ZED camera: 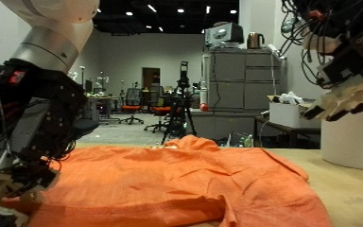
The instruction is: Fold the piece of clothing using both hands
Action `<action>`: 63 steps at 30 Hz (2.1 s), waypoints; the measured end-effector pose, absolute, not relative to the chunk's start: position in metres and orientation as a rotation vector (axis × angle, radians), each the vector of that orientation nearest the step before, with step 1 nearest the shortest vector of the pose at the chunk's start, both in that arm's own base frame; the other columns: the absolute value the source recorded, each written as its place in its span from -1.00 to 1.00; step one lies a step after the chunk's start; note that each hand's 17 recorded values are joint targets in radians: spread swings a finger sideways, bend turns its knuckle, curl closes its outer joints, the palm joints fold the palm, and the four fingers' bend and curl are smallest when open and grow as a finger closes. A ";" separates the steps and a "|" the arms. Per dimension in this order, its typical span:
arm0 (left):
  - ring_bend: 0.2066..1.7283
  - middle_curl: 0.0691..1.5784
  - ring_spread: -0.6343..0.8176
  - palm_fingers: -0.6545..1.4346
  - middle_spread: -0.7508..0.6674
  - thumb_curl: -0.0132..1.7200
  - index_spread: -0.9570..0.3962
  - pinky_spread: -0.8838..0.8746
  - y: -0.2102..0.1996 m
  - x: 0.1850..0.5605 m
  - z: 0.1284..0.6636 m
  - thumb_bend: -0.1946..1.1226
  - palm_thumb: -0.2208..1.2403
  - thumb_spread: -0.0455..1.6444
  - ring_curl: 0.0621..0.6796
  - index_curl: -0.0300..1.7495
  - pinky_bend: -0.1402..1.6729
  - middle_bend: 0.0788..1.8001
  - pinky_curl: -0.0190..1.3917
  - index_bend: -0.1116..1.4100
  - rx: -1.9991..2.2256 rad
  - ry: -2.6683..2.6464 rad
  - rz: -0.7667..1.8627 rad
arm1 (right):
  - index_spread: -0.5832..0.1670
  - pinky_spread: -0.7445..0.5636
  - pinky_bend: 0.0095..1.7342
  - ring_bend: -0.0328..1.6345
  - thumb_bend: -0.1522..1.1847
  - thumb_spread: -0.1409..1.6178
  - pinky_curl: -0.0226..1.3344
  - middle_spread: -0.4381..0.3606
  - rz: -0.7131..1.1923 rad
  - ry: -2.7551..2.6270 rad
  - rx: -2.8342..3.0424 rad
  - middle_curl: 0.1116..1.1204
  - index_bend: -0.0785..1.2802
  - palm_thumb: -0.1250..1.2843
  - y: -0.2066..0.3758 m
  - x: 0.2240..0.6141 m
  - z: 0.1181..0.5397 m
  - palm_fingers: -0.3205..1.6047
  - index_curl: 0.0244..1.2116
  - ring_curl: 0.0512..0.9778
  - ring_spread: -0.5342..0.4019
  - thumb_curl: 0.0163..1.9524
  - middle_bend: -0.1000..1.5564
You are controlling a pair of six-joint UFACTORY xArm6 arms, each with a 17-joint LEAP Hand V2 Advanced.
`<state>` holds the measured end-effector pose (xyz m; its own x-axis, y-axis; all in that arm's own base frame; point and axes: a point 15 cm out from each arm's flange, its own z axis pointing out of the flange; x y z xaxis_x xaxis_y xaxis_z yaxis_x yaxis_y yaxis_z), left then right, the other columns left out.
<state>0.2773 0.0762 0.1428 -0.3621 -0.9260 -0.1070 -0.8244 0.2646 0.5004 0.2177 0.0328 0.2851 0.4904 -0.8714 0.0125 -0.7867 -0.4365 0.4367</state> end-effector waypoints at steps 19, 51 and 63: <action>0.54 0.32 -0.71 0.69 -0.76 -0.30 -0.54 -0.69 0.076 0.275 0.149 -0.74 0.40 0.07 0.62 0.06 0.51 0.04 -0.14 -0.05 1.610 -2.315 -0.726 | -0.27 0.20 -0.66 -0.34 -0.81 0.43 -0.63 -0.18 -0.221 -1.359 2.452 -0.43 -0.63 -0.04 0.050 0.241 0.228 -0.17 -0.51 -0.66 -0.06 -0.72 -0.53; 0.54 0.40 -0.71 0.68 -0.79 -0.28 -0.61 -0.69 0.078 0.277 0.170 -0.74 0.36 0.09 0.61 0.22 0.52 0.00 -0.16 -0.19 1.607 -2.314 -0.727 | -0.50 -0.60 -0.04 0.17 -0.79 0.17 -0.38 -0.45 -0.009 -1.214 2.434 -0.05 -0.15 0.14 0.067 0.298 0.119 0.88 -0.22 -0.23 -0.48 -0.65 -0.03; 0.54 0.41 -0.72 0.68 -0.80 -0.28 -0.63 -0.69 0.081 0.265 0.193 -0.74 0.36 0.09 0.60 0.25 0.51 -0.02 -0.17 -0.25 1.596 -2.321 -0.722 | -0.26 -0.33 0.43 0.58 -0.57 0.36 -0.03 -0.31 0.092 -1.373 2.468 0.29 0.59 0.69 0.044 0.312 0.174 0.61 0.22 0.18 -0.35 -0.50 0.56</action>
<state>0.2653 0.0809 0.1932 -0.3784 -0.9218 -0.0845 -0.8069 0.2838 0.5180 0.3125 0.0444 0.1743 0.5374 -0.8177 0.2062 -0.8379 -0.4900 0.2404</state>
